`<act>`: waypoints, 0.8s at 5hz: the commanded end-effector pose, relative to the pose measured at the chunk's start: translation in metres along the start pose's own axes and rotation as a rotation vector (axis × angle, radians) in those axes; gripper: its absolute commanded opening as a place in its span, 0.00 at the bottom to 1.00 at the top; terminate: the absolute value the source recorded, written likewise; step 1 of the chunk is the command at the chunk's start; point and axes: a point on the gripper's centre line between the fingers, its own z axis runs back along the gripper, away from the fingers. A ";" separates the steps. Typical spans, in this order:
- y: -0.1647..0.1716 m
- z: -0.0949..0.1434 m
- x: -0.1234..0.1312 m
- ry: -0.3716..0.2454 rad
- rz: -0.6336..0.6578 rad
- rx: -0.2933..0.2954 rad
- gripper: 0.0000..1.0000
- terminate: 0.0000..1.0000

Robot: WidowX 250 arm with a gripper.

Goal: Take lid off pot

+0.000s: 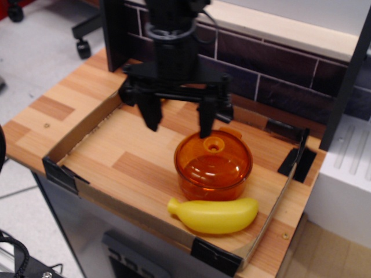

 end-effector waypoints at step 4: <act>-0.034 -0.010 0.016 -0.068 0.016 0.008 1.00 0.00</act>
